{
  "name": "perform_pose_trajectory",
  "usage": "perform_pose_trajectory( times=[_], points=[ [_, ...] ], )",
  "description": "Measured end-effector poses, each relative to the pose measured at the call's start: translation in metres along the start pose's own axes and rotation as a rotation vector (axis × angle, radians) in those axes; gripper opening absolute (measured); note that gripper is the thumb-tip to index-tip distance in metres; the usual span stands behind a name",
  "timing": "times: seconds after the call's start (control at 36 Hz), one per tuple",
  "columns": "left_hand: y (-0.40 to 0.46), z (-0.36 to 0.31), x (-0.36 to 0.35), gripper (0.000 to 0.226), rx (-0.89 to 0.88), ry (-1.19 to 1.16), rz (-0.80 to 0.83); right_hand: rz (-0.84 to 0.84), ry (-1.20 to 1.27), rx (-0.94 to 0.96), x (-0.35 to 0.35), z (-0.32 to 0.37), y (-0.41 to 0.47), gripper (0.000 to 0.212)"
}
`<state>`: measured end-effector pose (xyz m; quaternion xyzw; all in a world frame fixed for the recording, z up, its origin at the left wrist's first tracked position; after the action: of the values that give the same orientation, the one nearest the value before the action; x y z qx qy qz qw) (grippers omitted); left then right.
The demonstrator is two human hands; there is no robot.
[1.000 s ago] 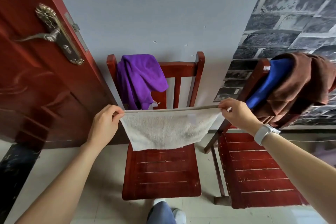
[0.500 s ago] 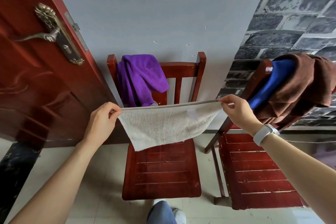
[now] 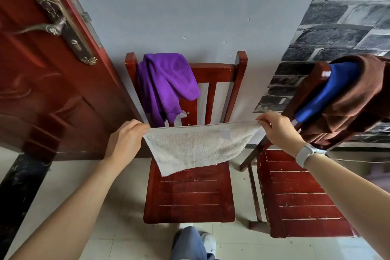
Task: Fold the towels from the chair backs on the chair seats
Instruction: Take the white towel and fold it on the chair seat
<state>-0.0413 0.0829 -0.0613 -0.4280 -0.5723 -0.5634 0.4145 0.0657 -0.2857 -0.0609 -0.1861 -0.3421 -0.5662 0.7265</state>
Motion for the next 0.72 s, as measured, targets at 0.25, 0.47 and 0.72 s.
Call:
perform_pose_trajectory(
  times=[0.25,0.47,0.72],
  points=[
    [0.006,-0.004,-0.023,0.019,0.084,0.049,0.082,0.163,-0.104,-0.063,-0.029,-0.004,0.027,0.021],
    [0.003,0.013,-0.053,0.016,0.25,-0.038,0.054,0.049,-0.053,-0.036,-0.042,-0.014,0.031,0.016],
    [0.024,0.02,-0.048,0.015,0.26,-0.053,-0.107,-0.027,-0.022,-0.007,-0.047,-0.011,0.047,0.017]
  ],
)
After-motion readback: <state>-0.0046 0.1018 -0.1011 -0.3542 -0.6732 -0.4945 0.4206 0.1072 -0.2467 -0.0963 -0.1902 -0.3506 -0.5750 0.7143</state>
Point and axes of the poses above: each hand's wrist, its own y-axis towards the middle knuckle, its own x-axis out of the back of the hand, z = x × y, the point moved 3 cm from there along y, towards the middle knuckle, and after that the axes turned 14 degrees about y, right-handed, at the moved point
